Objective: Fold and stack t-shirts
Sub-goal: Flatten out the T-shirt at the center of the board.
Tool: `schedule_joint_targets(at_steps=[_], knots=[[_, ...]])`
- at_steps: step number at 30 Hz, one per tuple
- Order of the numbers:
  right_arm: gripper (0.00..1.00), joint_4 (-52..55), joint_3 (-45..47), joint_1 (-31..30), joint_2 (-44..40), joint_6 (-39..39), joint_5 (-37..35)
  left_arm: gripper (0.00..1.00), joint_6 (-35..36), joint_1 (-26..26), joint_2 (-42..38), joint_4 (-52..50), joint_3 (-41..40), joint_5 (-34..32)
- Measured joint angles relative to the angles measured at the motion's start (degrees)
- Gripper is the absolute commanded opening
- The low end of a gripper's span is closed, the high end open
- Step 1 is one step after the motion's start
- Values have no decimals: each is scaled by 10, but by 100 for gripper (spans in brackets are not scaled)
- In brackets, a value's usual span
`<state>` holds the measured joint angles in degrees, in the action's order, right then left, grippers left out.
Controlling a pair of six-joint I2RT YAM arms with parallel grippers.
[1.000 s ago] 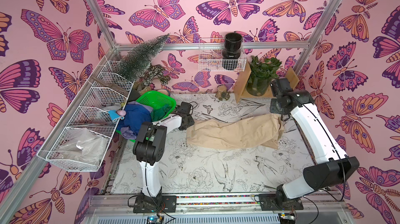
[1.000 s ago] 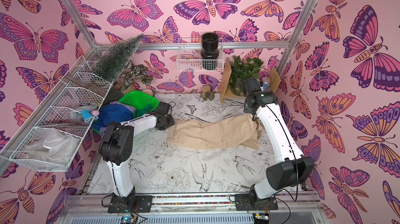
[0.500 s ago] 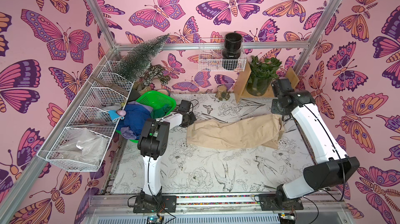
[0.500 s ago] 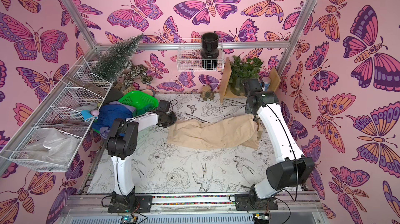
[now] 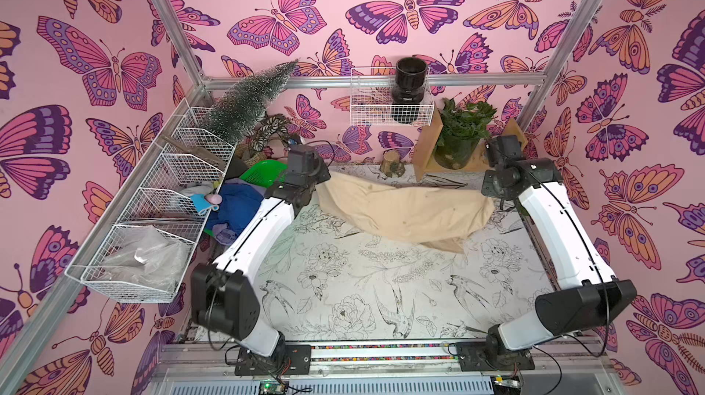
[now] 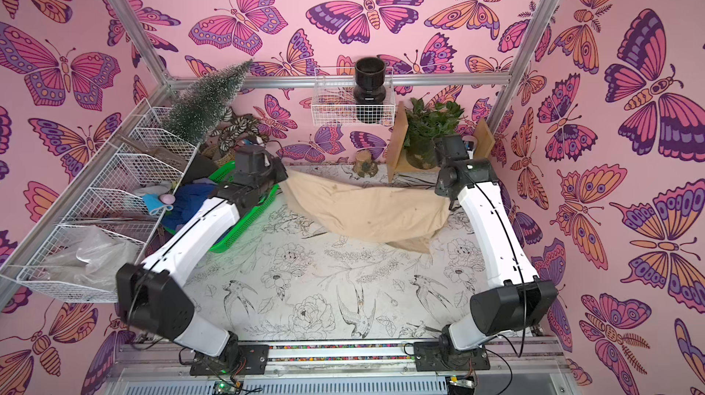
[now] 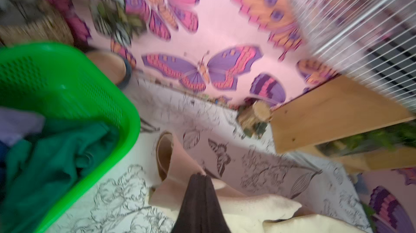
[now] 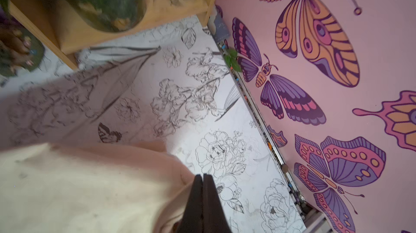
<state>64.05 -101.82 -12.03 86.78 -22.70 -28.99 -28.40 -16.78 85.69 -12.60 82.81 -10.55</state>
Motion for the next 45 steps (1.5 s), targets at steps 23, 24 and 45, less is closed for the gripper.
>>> schedule_joint_targets(at_steps=[23,24,45], knots=[[0,-262,207,0,-369,-39,-40,0,25,2,-339,45,-147,-212],[0,-271,207,0,-380,-41,-40,0,19,1,-351,47,-151,-212],[0,-268,236,3,-231,-100,-94,0,-133,22,-132,10,-137,-142]])
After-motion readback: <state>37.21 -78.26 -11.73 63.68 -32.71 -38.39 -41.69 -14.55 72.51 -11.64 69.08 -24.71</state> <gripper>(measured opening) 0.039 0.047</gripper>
